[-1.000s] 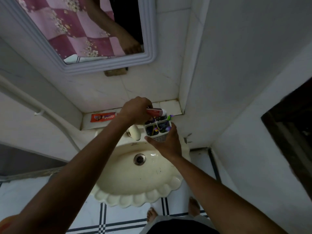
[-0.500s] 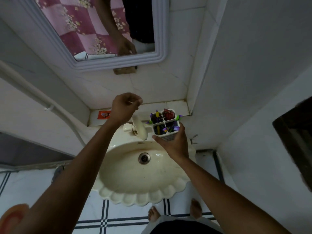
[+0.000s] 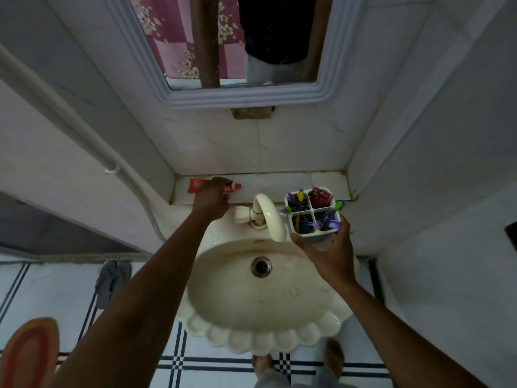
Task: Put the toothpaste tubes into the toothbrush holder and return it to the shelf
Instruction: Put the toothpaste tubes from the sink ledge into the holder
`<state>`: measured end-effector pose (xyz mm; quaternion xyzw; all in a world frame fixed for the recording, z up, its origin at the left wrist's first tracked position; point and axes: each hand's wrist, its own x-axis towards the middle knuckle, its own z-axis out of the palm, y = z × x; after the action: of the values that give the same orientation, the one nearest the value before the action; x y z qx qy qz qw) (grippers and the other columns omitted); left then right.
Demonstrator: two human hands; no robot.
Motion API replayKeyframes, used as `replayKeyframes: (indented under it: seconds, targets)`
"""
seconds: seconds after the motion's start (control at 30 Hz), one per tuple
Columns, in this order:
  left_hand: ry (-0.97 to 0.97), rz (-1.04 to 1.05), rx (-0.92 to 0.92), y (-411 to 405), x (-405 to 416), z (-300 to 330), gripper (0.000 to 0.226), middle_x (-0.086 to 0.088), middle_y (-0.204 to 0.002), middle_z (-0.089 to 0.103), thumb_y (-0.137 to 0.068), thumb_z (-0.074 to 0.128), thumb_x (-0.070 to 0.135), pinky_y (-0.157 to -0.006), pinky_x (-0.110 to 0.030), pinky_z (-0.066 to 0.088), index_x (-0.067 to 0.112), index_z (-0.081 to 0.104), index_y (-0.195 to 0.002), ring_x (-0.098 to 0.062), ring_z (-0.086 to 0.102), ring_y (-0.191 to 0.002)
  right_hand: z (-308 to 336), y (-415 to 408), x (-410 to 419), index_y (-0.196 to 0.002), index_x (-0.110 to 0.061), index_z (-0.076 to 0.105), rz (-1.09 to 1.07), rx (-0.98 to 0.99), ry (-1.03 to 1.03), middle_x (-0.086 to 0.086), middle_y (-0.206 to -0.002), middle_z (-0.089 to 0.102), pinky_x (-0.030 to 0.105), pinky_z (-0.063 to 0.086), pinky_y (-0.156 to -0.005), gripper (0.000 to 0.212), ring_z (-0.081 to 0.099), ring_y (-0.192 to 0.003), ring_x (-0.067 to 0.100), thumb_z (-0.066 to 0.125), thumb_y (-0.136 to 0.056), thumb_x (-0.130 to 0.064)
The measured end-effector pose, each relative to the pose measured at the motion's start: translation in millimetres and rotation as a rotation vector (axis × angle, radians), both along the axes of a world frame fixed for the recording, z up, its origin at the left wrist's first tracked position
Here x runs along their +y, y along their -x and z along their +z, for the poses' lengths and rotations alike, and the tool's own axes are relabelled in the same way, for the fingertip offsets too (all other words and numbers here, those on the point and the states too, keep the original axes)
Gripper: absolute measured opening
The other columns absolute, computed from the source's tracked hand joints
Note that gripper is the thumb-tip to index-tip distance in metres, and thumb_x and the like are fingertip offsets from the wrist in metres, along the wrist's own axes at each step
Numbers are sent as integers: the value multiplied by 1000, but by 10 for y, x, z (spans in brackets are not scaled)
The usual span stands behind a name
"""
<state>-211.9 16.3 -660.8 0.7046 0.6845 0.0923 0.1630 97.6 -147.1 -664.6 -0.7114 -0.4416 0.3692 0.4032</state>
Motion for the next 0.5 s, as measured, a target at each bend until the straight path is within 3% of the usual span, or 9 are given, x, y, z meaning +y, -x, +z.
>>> replayKeyframes:
  seconds: [0.17, 0.27, 0.37, 0.43, 0.5]
  targets:
    - [29, -116, 239, 46, 199, -88, 67, -15, -145, 57, -85, 77, 8, -103, -50, 49, 14, 57, -149, -39, 54, -131, -52, 1, 11, -162, -44, 30, 1, -17, 15, -9, -156, 58, 46, 56, -114, 131, 59, -141, 17, 95, -55, -85]
    - [57, -128, 374, 36, 239, -102, 55, -13, -140, 53, -87, 79, 20, -108, -49, 43, 15, 62, -139, -36, 48, -132, -56, -2, 15, -162, -45, 29, 4, -27, 18, -8, -158, 57, 49, 56, -114, 132, 58, -143, 19, 94, -54, -87]
    - [-20, -94, 317, 46, 184, -129, 43, -13, -130, 64, -93, 73, 28, -104, -48, 42, 15, 62, -132, -37, 56, -124, -65, -12, 15, -161, -45, 29, 13, -25, 11, -7, -158, 56, 48, 56, -114, 130, 57, -143, 19, 95, -56, -84]
    - [-48, -45, 199, 53, 124, -69, 36, -5, -114, 73, -98, 67, 31, -91, -42, 46, 21, 57, -131, -32, 67, -107, -58, -14, 14, -162, -45, 29, 20, -22, 14, -7, -159, 55, 48, 56, -114, 132, 57, -143, 20, 94, -55, -86]
    - [-45, 19, 53, 11, 62, 120, 34, 5, -99, 71, -103, 59, 48, -75, -36, 52, 30, 52, -131, -23, 70, -87, -59, -18, 17, -162, -44, 29, 18, -21, 13, -7, -158, 55, 47, 57, -113, 132, 57, -143, 19, 95, -55, -85]
